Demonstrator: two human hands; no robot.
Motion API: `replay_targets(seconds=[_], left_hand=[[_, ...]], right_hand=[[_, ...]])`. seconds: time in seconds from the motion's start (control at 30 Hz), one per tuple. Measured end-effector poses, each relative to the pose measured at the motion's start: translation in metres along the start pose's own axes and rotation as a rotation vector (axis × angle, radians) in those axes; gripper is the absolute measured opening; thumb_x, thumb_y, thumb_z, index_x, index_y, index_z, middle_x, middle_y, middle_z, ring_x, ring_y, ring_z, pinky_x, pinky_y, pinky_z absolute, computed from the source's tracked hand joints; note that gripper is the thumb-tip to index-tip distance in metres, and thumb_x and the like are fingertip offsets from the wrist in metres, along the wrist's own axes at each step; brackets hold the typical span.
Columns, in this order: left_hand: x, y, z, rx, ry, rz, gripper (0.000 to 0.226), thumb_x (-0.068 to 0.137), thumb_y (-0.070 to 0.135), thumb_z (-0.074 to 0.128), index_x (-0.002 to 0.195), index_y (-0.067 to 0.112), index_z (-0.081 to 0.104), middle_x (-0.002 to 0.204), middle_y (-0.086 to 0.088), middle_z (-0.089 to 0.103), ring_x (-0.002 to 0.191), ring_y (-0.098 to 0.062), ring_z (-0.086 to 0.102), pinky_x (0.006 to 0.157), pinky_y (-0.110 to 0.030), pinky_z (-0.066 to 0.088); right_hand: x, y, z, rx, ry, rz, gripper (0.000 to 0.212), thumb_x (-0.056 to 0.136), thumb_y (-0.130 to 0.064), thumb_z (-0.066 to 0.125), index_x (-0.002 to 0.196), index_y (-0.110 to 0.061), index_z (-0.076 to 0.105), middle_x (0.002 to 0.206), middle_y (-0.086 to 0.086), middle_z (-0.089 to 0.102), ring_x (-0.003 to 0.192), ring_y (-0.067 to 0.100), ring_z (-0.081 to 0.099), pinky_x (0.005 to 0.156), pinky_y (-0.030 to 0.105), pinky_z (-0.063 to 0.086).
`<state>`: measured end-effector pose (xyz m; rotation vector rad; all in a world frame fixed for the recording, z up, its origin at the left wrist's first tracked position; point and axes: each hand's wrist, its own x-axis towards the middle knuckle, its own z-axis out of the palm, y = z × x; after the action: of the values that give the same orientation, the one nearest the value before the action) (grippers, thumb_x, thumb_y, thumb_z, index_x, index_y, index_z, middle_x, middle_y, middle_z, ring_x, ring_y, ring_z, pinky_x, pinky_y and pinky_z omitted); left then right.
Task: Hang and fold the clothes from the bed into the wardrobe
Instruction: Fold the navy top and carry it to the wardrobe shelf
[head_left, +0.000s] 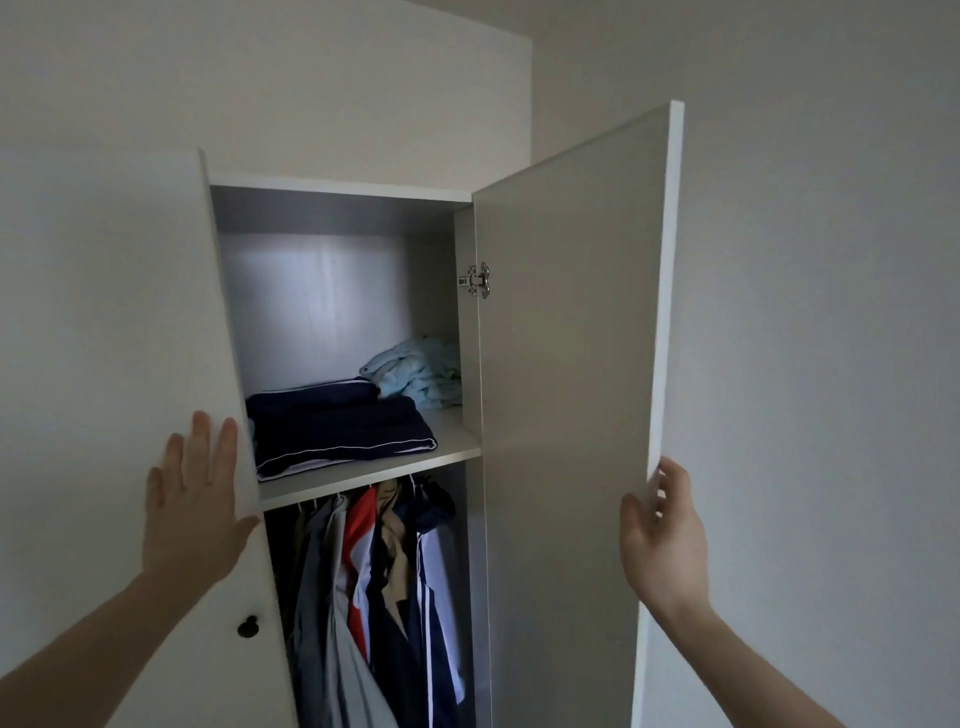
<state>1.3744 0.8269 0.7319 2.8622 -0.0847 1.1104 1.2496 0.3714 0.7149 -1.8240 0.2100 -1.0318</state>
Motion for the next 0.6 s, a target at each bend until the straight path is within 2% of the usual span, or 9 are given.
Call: replay_targets(seconds=[0.07,0.13,0.17,0.23,0.3,0.37,0.43,0.5,0.6], left_hand=[[0.002,-0.002,0.005,-0.003,-0.015,-0.010,0.145,0.059,0.024,0.097,0.164,0.019,-0.003,0.171,-0.012,-0.008,0.155,-0.042,0.005,0.123,-0.055,0.005],[0.004,-0.004,0.009,-0.002,-0.028,-0.021,0.144,0.059,0.021,0.096,0.164,0.020,-0.003,0.171,-0.009,-0.011,0.153,-0.031,-0.007,0.119,-0.037,-0.019],[0.006,-0.005,0.011,0.006,-0.026,-0.022,0.142,0.060,0.021,0.096,0.164,0.020,-0.001,0.171,-0.009,-0.011,0.151,-0.029,-0.009,0.120,-0.036,-0.018],[0.009,-0.004,0.015,0.027,-0.015,-0.020,0.138,0.059,0.021,0.096,0.164,0.017,0.006,0.171,-0.012,-0.005,0.154,-0.035,-0.001,0.124,-0.054,0.006],[0.011,-0.002,0.014,0.048,-0.029,-0.021,0.134,0.060,0.019,0.096,0.164,0.015,0.011,0.171,-0.013,-0.001,0.153,-0.046,0.012,0.116,-0.063,0.024],[0.010,-0.004,0.012,0.081,-0.075,-0.028,0.131,0.064,0.019,0.094,0.164,0.015,0.010,0.171,-0.012,-0.005,0.152,-0.048,0.011,0.116,-0.063,0.024],[0.008,-0.010,0.010,0.105,-0.114,-0.043,0.130,0.068,0.022,0.092,0.163,0.015,0.004,0.170,-0.010,-0.010,0.154,-0.046,0.006,0.118,-0.062,0.022],[0.006,-0.018,0.011,0.122,-0.154,-0.074,0.130,0.073,0.026,0.088,0.162,0.016,-0.006,0.169,-0.008,-0.020,0.155,-0.043,-0.001,0.121,-0.060,0.019],[0.004,-0.031,0.014,0.153,-0.213,-0.110,0.130,0.082,0.033,0.080,0.156,0.019,-0.026,0.162,-0.005,-0.037,0.155,-0.039,-0.011,0.125,-0.055,0.015]], right_hand=[[-0.008,-0.002,0.006,0.040,-0.020,-0.086,0.033,0.097,-0.015,0.058,0.118,-0.038,0.048,0.091,-0.012,0.066,0.082,0.010,0.065,0.071,0.035,0.055],[-0.021,-0.006,0.016,0.093,-0.093,-0.145,0.034,0.097,-0.015,0.060,0.117,-0.041,0.051,0.099,-0.015,0.068,0.089,0.009,0.067,0.068,0.021,0.054],[-0.028,-0.008,0.022,0.126,-0.143,-0.159,0.036,0.098,-0.017,0.061,0.122,-0.043,0.052,0.109,-0.016,0.069,0.097,0.008,0.068,0.071,0.018,0.055],[-0.041,-0.011,0.038,0.157,-0.244,-0.193,0.043,0.098,-0.022,0.062,0.133,-0.045,0.049,0.128,-0.017,0.063,0.114,0.005,0.064,0.081,0.020,0.058],[-0.050,-0.015,0.057,0.122,-0.328,-0.263,0.054,0.095,-0.025,0.063,0.142,-0.043,0.041,0.142,-0.020,0.052,0.128,0.003,0.055,0.099,0.025,0.052],[-0.055,-0.022,0.076,0.070,-0.400,-0.330,0.068,0.093,-0.028,0.066,0.150,-0.040,0.030,0.152,-0.025,0.039,0.141,0.001,0.042,0.113,0.017,0.037],[-0.058,-0.032,0.096,0.073,-0.461,-0.378,0.082,0.092,-0.027,0.069,0.156,-0.041,0.019,0.160,-0.028,0.025,0.149,-0.002,0.027,0.116,0.007,0.022],[-0.060,-0.041,0.116,0.084,-0.496,-0.458,0.092,0.093,-0.022,0.068,0.160,-0.037,0.009,0.167,-0.021,0.013,0.154,0.001,0.014,0.120,0.011,0.014],[-0.063,-0.050,0.149,0.090,-0.511,-0.564,0.095,0.095,-0.022,0.064,0.163,-0.030,-0.002,0.171,-0.012,-0.002,0.158,0.010,0.003,0.126,0.024,0.013]])
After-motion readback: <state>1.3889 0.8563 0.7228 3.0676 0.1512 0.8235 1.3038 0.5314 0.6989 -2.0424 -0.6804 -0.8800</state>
